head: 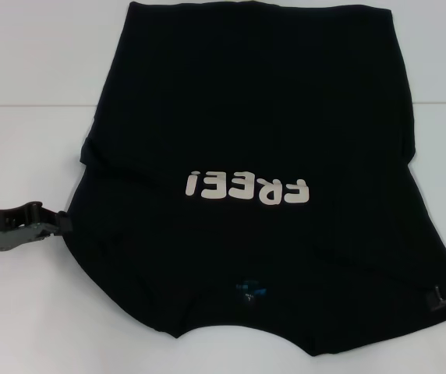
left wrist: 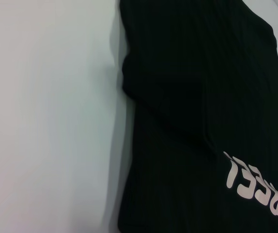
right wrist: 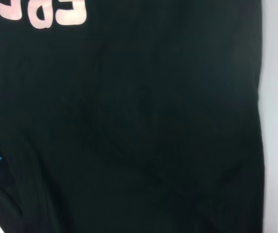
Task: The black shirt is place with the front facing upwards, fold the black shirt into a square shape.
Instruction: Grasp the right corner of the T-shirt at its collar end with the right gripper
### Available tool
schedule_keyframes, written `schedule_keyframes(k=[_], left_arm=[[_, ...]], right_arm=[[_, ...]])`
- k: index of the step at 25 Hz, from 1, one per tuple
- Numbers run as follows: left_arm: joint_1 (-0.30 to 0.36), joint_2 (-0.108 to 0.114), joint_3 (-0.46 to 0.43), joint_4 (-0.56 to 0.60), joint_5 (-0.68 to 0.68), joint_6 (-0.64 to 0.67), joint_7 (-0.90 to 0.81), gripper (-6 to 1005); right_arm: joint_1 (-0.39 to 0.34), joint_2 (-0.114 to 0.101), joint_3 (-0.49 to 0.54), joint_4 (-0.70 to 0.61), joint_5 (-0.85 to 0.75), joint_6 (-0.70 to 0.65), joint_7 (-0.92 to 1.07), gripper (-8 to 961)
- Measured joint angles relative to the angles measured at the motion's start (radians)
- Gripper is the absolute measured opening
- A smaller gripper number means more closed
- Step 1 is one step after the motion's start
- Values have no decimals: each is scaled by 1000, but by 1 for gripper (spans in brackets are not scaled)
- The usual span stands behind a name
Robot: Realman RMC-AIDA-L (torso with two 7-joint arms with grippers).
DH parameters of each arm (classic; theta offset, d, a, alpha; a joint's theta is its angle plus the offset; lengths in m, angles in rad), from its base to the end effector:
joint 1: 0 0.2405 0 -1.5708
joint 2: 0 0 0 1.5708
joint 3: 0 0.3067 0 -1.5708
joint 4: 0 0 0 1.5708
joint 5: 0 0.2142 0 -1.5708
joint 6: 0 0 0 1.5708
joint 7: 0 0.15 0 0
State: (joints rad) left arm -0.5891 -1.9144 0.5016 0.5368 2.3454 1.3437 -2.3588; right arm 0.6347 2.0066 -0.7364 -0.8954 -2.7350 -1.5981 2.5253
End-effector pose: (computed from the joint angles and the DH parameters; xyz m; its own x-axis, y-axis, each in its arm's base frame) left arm -0.3820 0.3880 0.0327 0.0366 0.8857 0.4628 0.9993 -0.0318 -0.0182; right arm 0.3473 0.3752 0.0264 0.2188 -0.9750 -0.0397 -0.9169 -0.1915 -0.3502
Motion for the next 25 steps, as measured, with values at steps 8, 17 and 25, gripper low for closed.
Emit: schedule_keyframes(k=[8, 17, 25], left_arm=[[-2, 0, 0, 0, 0, 0, 0, 11], [-5, 0, 0, 0, 0, 0, 0, 11], [-9, 0, 0, -1, 0, 1, 0, 12]], right_arm=[[11, 2, 0, 21, 4, 2, -6, 912], [16, 4, 2, 27, 9, 2, -10, 912], [24, -9, 12, 90, 64, 8, -29, 912]])
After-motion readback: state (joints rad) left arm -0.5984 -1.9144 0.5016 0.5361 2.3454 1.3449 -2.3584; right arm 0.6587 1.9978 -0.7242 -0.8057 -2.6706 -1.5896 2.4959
